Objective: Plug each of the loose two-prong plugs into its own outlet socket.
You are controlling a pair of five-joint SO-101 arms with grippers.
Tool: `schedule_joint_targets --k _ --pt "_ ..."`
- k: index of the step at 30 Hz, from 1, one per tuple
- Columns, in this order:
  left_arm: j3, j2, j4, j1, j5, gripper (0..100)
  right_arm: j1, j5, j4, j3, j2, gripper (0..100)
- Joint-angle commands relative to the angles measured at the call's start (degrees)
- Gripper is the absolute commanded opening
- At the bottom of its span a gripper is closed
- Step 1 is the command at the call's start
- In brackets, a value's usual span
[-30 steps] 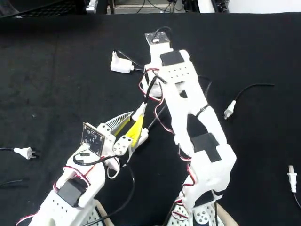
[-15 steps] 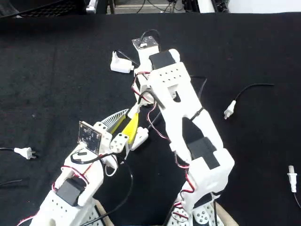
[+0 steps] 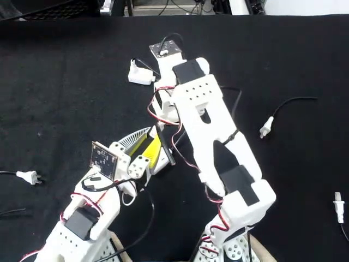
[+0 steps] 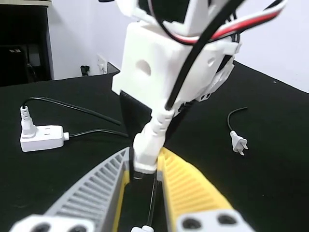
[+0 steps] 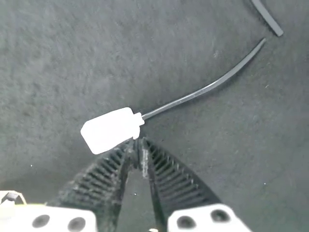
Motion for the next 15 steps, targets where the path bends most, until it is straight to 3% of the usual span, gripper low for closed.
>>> schedule_joint_targets --k 1,7,15 --pt "1.0 -0.4 -1.2 -0.8 0.4 3 -5.6 3.3 1.7 2.0 -5.1 1.2" --pt "1.0 -0.4 -1.1 -0.6 0.4 3 -5.5 6.0 1.1 4.0 -9.2 1.2" --pt "1.0 -0.4 0.9 -0.5 0.4 3 1.3 5.9 0.0 1.3 -11.6 1.2"
